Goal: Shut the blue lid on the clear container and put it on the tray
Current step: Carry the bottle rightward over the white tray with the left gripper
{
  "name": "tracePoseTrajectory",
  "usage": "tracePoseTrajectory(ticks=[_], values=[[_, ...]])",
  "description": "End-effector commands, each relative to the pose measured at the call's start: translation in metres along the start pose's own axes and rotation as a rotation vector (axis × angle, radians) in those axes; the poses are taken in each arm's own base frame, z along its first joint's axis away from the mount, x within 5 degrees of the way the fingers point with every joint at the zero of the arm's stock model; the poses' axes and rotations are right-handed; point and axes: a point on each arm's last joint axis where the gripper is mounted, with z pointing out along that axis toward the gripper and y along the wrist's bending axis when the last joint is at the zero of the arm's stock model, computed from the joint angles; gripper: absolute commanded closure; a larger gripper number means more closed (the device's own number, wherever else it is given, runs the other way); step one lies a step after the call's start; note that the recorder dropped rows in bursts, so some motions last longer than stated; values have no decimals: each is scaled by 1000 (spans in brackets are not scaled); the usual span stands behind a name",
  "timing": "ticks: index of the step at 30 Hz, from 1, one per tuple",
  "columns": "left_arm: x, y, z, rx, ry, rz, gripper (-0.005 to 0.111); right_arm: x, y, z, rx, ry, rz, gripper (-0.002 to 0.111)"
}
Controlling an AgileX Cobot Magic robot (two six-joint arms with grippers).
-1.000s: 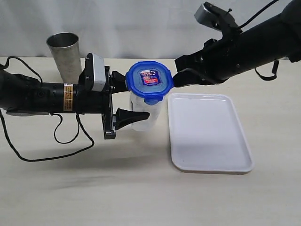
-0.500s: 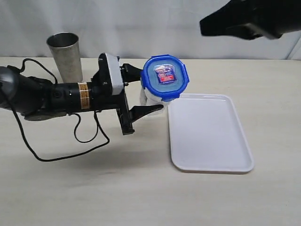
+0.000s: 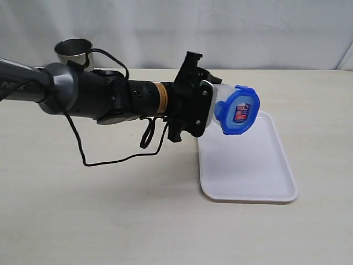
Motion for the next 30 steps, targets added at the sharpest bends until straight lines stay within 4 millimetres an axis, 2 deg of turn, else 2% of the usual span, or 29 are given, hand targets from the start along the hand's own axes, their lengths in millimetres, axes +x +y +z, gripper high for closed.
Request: tracePoseTrajectory(ticks=[1, 7, 14, 18, 30], values=[[-21, 17, 4, 11, 41, 301, 107, 22, 9, -25, 31, -64, -26, 104], [-30, 21, 7, 31, 51, 486, 107, 42, 19, -50, 67, -168, -55, 104], [-31, 17, 8, 64, 61, 600, 107, 64, 24, -64, 90, -203, -98, 104], [-36, 16, 8, 68, 55, 606, 107, 73, 24, -67, 112, -217, -114, 104], [-39, 16, 9, 63, 54, 542, 107, 83, 25, -67, 101, -205, -93, 104]])
